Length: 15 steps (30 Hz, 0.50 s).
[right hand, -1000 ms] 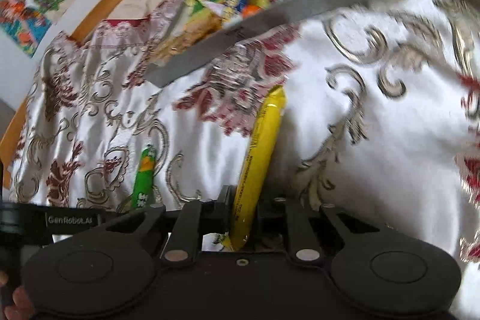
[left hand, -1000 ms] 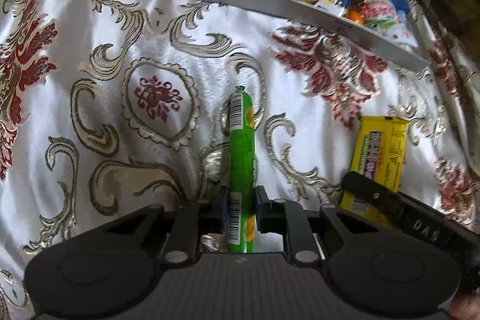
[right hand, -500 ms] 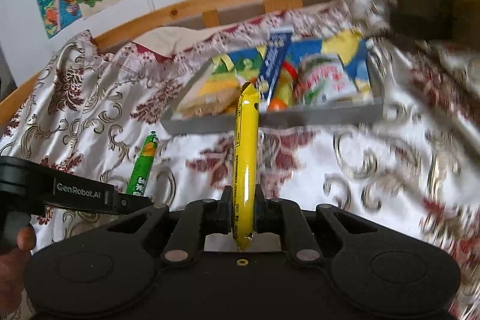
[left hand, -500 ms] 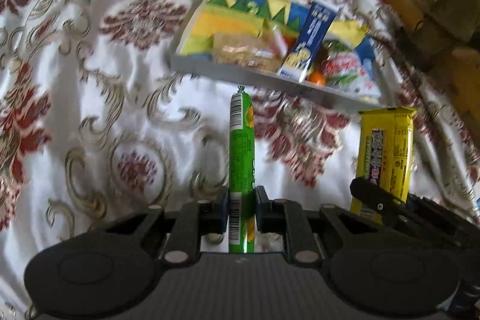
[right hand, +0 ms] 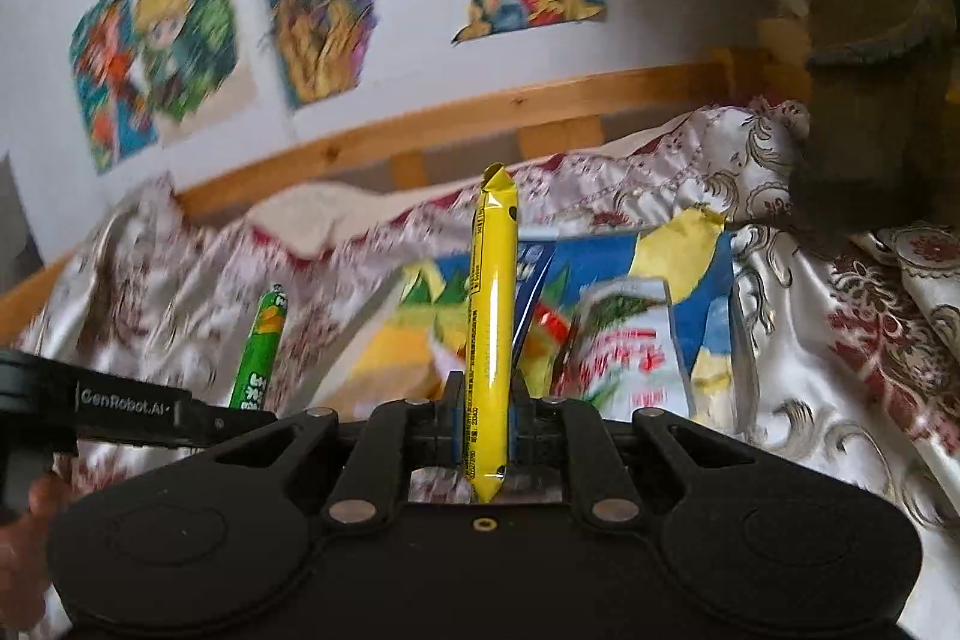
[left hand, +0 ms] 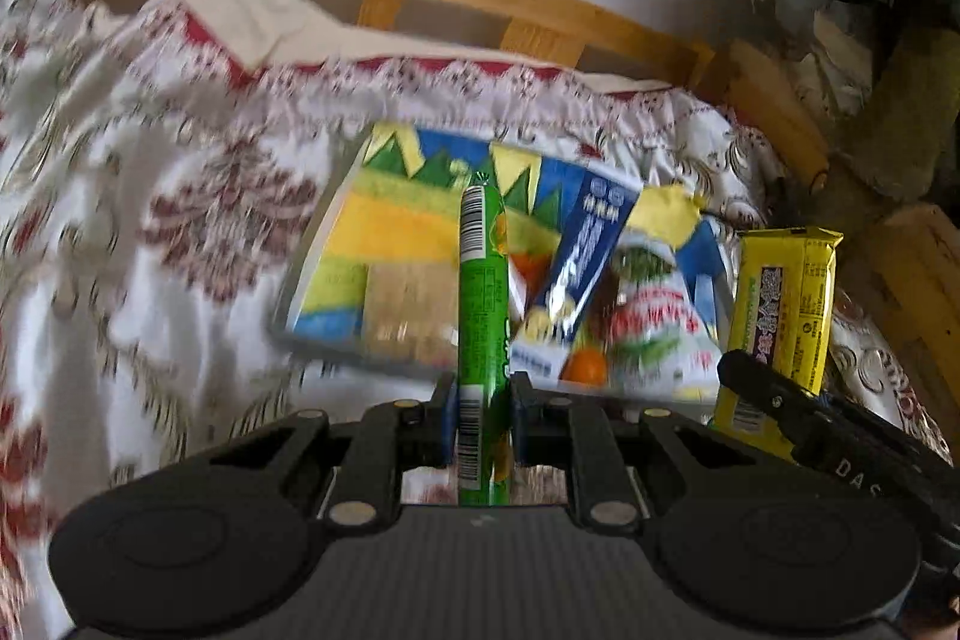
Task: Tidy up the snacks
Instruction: 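Lift the green stick and yellow wafer pack and carry both over the tray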
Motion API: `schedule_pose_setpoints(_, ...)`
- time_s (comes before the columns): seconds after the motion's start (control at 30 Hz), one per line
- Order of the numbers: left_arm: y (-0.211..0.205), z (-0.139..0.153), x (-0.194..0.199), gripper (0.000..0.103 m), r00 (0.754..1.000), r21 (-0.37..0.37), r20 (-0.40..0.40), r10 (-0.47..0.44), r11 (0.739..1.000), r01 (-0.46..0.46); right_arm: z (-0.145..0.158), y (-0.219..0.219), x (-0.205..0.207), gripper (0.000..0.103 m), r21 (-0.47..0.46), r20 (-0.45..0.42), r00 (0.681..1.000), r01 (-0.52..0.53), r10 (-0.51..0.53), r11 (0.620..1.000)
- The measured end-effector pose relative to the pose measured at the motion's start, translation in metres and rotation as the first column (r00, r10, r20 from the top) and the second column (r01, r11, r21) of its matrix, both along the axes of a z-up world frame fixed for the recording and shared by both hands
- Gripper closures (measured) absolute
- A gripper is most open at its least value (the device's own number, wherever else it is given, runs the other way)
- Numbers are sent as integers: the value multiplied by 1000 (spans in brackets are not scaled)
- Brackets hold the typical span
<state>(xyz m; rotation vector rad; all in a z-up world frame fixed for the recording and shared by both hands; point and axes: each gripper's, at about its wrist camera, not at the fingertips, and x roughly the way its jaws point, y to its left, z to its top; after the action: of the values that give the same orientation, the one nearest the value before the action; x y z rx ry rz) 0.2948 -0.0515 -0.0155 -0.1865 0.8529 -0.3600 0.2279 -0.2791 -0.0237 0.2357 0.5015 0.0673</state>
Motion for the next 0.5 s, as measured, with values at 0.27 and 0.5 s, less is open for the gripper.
schedule_pose_setpoints(0.27, -34, -9, 59, 85, 999, -32, -38, 30, 999, -31, -15, -24, 44, 90, 43, -6, 999, 35, -34, 998)
schedule_pose_setpoints(0.5, -53, -24, 96, 85, 996, -54, -86, 37, 998, -41, -29, -37, 65, 90, 81, -39, 998, 46, -43, 996)
